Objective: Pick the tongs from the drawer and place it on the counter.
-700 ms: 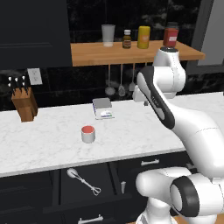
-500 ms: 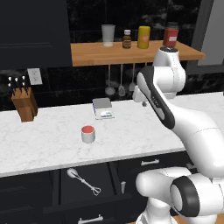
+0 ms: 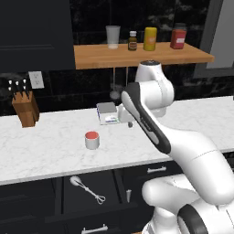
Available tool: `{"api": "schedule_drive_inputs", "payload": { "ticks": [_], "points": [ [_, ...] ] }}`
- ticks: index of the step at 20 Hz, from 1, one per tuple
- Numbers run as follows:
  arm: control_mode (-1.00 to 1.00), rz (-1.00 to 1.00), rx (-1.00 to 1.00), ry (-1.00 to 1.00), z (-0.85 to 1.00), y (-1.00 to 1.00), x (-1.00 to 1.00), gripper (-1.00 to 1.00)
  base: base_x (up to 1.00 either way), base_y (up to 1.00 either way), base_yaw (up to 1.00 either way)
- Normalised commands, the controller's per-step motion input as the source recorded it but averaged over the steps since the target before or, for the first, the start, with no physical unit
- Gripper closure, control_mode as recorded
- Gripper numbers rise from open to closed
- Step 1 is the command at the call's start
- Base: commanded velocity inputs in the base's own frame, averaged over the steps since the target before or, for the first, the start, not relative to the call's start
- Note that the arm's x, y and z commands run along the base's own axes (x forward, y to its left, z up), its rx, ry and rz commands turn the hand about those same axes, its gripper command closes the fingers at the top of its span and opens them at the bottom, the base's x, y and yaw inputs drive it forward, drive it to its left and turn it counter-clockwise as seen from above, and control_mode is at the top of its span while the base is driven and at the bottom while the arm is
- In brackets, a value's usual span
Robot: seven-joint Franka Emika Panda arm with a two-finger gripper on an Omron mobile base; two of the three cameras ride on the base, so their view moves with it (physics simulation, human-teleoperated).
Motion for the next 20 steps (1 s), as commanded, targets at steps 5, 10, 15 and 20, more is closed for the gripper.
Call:
{"api": "schedule_drive_inputs", "payload": {
  "ticks": [5, 10, 15, 20],
  "points": [
    [-1.0, 0.0, 0.0, 0.0, -0.3, 1.0, -0.06, -1.0, 0.0, 0.0, 0.0],
    [-1.0, 0.0, 0.0, 0.01, -0.61, 0.84, -0.24, -1.0, 0.0, 0.0, 0.0],
    [-1.0, 0.0, 0.0, 0.03, -0.52, 0.46, -0.22, -1.0, 0.0, 0.0, 0.0],
    [-1.0, 0.0, 0.0, 0.06, -0.46, 0.11, -0.1, -1.0, 0.0, 0.0, 0.0]
  ]
}}
